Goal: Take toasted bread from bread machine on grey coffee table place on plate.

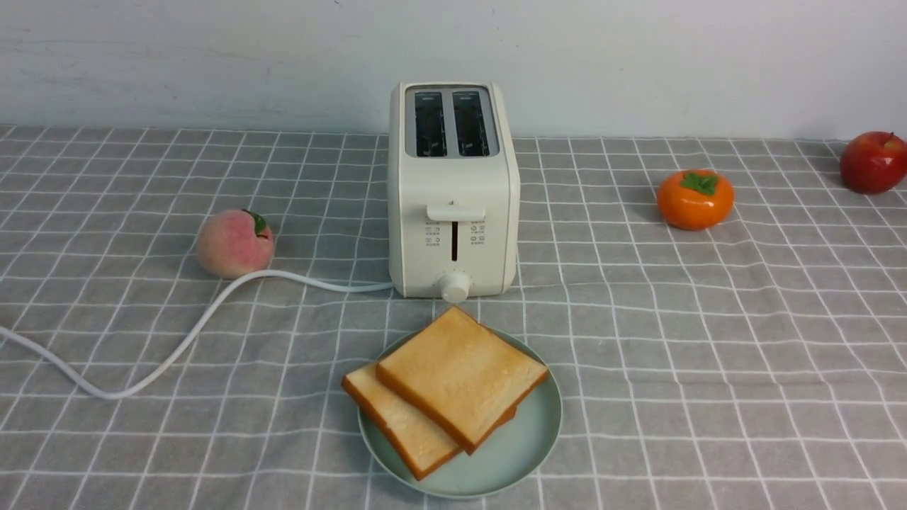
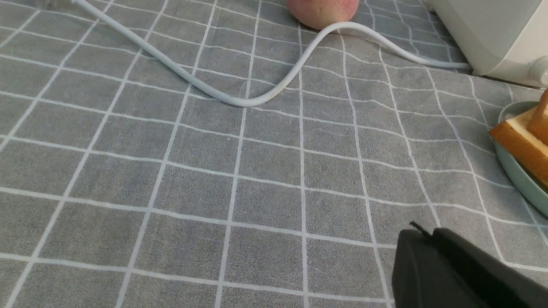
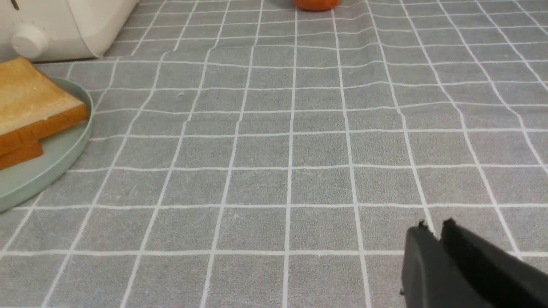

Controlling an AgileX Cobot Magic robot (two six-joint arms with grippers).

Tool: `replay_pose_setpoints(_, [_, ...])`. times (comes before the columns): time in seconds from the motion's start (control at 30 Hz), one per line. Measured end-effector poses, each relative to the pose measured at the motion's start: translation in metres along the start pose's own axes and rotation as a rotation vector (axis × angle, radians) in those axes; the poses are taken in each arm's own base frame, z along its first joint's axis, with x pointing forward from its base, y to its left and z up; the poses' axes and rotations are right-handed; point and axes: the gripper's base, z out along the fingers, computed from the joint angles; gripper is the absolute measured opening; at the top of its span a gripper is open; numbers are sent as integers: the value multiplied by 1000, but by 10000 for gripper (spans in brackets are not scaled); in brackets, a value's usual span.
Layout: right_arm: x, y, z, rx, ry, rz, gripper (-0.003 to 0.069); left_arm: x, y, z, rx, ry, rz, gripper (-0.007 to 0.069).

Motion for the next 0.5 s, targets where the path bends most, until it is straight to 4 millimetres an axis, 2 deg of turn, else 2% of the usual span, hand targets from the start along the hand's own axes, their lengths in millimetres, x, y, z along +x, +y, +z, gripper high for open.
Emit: replay_pose_setpoints(0.5, [0, 0, 0, 1, 0, -2, 83, 0, 0, 0, 0, 2, 0, 36])
